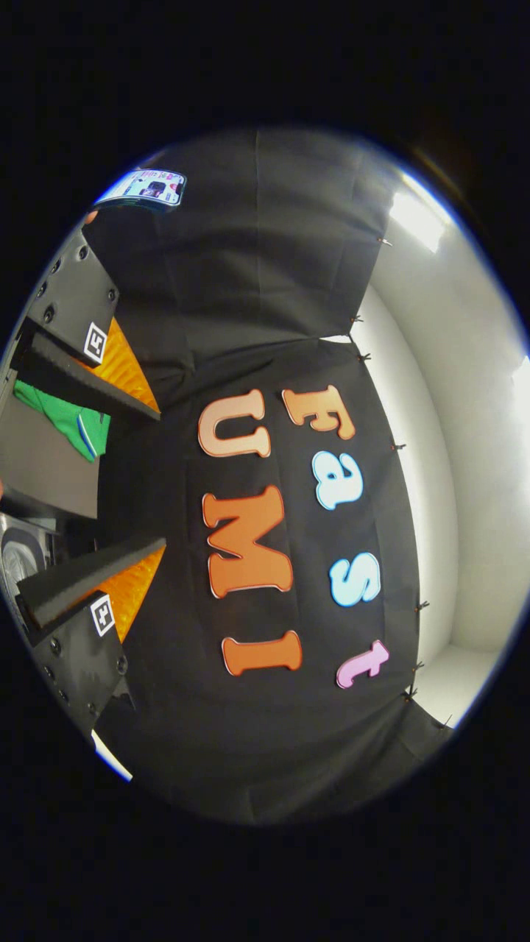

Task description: Put the clothes into the washing machine and then close the washing machine lid.

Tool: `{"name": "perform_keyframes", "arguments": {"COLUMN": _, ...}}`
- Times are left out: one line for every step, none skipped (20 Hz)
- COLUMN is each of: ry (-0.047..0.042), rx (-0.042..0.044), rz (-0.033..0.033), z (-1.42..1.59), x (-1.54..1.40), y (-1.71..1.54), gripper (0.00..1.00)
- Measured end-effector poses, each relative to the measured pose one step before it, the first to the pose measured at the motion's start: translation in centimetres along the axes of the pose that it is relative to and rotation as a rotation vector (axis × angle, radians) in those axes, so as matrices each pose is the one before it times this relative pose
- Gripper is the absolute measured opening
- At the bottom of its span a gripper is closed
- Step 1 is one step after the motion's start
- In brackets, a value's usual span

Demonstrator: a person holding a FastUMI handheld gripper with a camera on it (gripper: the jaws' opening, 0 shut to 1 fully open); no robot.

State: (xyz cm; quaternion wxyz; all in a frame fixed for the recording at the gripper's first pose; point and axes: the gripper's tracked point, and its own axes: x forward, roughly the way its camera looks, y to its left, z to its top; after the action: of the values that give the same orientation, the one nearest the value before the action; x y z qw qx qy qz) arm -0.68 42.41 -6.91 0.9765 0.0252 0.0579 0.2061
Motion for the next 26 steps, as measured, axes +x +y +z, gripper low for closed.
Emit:
{"name": "perform_keyframes", "arguments": {"ry": 0.0162, "rx": 0.0006, "rz": 0.01875, "z": -0.772, "x": 0.663, "y": 1.676, "gripper": 0.98}}
{"name": "perform_keyframes", "arguments": {"ry": 0.02105, "rx": -0.00538, "rz": 0.01315, "z": -0.859, "x": 0.845, "y": 1.605, "gripper": 0.98}}
{"name": "perform_keyframes", "arguments": {"ry": 0.02298, "rx": -0.00576, "rz": 0.01708, "z": -1.119, "x": 0.836, "y": 1.642, "gripper": 0.98}}
{"name": "perform_keyframes", "arguments": {"ry": 0.02125, "rx": -0.00476, "rz": 0.01954, "z": -0.914, "x": 0.809, "y": 1.678, "gripper": 0.98}}
{"name": "perform_keyframes", "arguments": {"ry": 0.01913, "rx": -0.00189, "rz": 0.02434, "z": -0.961, "x": 0.852, "y": 1.802, "gripper": 0.98}}
{"name": "perform_keyframes", "arguments": {"ry": 0.01997, "rx": 0.00728, "rz": 0.0264, "z": -0.913, "x": 0.821, "y": 1.629, "gripper": 0.98}}
{"name": "perform_keyframes", "arguments": {"ry": 0.0252, "rx": 0.02415, "rz": 0.02255, "z": -0.983, "x": 0.81, "y": 1.324, "gripper": 0.98}}
{"name": "perform_keyframes", "arguments": {"ry": 0.02542, "rx": 0.02966, "rz": 0.02187, "z": -1.134, "x": 0.826, "y": 1.282, "gripper": 0.98}}
{"name": "perform_keyframes", "arguments": {"ry": 0.03085, "rx": 0.02612, "rz": 0.01303, "z": -1.116, "x": 0.627, "y": 0.856, "gripper": 0.98}}
{"name": "perform_keyframes", "arguments": {"ry": 0.02536, "rx": 0.01586, "rz": 0.00809, "z": -0.96, "x": 0.518, "y": 0.601, "gripper": 0.98}}
{"name": "perform_keyframes", "arguments": {"ry": 0.02359, "rx": 0.00609, "rz": -0.00658, "z": -0.997, "x": 0.767, "y": 0.162, "gripper": 0.98}}
{"name": "perform_keyframes", "arguments": {"ry": 0.02597, "rx": -0.00234, "rz": -0.02044, "z": -0.822, "x": 0.848, "y": -0.318, "gripper": 0.98}}
{"name": "perform_keyframes", "arguments": {"ry": 0.0228, "rx": -0.00276, "rz": -0.01683, "z": -0.911, "x": 0.812, "y": -0.284, "gripper": 0.98}}
{"name": "perform_keyframes", "arguments": {"ry": 0.02557, "rx": 0.00075, "rz": -0.01156, "z": -0.625, "x": 0.65, "y": 0.061, "gripper": 0.98}}
{"name": "perform_keyframes", "arguments": {"ry": 0.03056, "rx": 0.00262, "rz": -0.0081, "z": -0.768, "x": 0.791, "y": 0.103, "gripper": 0.98}}
{"name": "perform_keyframes", "arguments": {"ry": 0.03238, "rx": -0.00092, "rz": -0.00535, "z": -1.166, "x": 0.677, "y": 0.105, "gripper": 0.98}}
{"name": "perform_keyframes", "arguments": {"ry": 0.03008, "rx": -0.00685, "rz": -0.00183, "z": -1.067, "x": 0.75, "y": 0.248, "gripper": 0.98}}
{"name": "perform_keyframes", "arguments": {"ry": 0.02805, "rx": -0.01154, "rz": 0.00074, "z": -0.799, "x": 0.743, "y": 0.245, "gripper": 0.98}}
{"name": "perform_keyframes", "arguments": {"ry": 0.02196, "rx": -0.01492, "rz": 0.00117, "z": -0.787, "x": 0.493, "y": 0.245, "gripper": 0.98}}
{"name": "perform_keyframes", "arguments": {"ry": 0.01035, "rx": -0.0129, "rz": -0.00489, "z": -0.604, "x": 0.25, "y": 0.214, "gripper": 0.98}}
{"name": "perform_keyframes", "arguments": {"ry": 0.0055, "rx": -0.01171, "rz": -0.00883, "z": -0.494, "x": 0.24, "y": -0.041, "gripper": 0.98}}
{"name": "perform_keyframes", "arguments": {"ry": 0.00062, "rx": -0.01205, "rz": -0.0085, "z": -0.343, "x": 0.224, "y": -0.127, "gripper": 0.98}}
{"name": "perform_keyframes", "arguments": {"ry": 0.00425, "rx": -0.0109, "rz": -0.01061, "z": -0.411, "x": 0.283, "y": -0.156, "gripper": 0.98}}
{"name": "perform_keyframes", "arguments": {"ry": 0.0115, "rx": -0.0111, "rz": -0.01386, "z": -0.633, "x": 0.346, "y": -0.233, "gripper": 0.98}}
{"name": "perform_keyframes", "arguments": {"ry": 0.01485, "rx": -0.01184, "rz": -0.01654, "z": -0.663, "x": 0.455, "y": -0.45, "gripper": 0.98}}
{"name": "perform_keyframes", "arguments": {"ry": 0.018, "rx": -0.00782, "rz": -0.01869, "z": -0.652, "x": 0.189, "y": -0.556, "gripper": 0.98}}
